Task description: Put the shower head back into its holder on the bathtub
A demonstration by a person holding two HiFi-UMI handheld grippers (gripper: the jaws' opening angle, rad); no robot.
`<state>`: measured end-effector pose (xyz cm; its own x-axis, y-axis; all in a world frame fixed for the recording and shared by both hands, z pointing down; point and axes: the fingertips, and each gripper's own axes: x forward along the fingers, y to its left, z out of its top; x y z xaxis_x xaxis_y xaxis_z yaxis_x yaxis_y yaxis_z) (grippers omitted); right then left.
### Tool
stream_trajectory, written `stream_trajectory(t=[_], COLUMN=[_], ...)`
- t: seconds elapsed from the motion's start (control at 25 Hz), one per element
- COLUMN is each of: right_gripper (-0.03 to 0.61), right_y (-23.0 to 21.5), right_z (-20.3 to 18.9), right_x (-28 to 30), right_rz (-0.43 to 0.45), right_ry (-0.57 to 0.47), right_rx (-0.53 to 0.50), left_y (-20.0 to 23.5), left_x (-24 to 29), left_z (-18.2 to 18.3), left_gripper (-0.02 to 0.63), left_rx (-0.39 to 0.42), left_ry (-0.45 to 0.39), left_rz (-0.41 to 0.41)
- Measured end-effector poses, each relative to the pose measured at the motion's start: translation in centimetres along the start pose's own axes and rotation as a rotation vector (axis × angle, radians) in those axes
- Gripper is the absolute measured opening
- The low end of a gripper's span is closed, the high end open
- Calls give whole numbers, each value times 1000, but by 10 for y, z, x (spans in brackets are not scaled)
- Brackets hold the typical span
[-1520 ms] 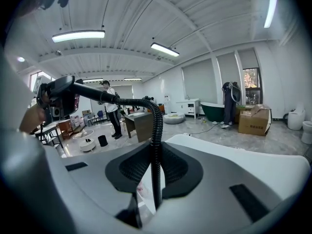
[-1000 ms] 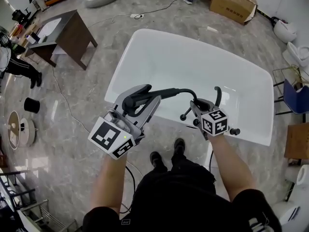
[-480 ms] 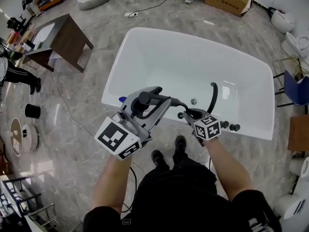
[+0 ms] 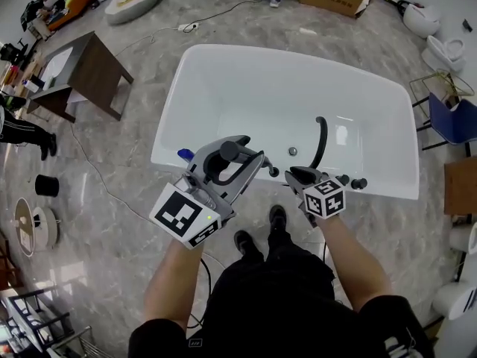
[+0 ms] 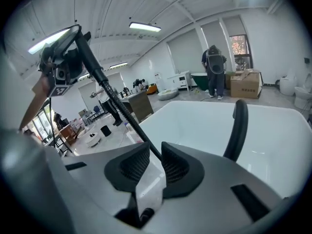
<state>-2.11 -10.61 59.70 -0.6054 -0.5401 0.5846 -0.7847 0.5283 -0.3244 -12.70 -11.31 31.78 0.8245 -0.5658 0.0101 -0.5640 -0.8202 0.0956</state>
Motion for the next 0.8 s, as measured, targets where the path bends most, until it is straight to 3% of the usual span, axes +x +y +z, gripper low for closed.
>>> stream_trajectory(t=[0.4,0.8], right_gripper=[49,27], right_y=[9,20], right_z=[41,76], right_x=[-61,-105], right_rz=[-93,-61], right_ry=[-196,-305], right_rx=[37,10], left_y=[-18,-30], left_x=[-13,15], left_z=[-25,-48], left_gripper=[141,141], left_rx=[34,26], left_ry=[57,130], left_rz=[-12,15])
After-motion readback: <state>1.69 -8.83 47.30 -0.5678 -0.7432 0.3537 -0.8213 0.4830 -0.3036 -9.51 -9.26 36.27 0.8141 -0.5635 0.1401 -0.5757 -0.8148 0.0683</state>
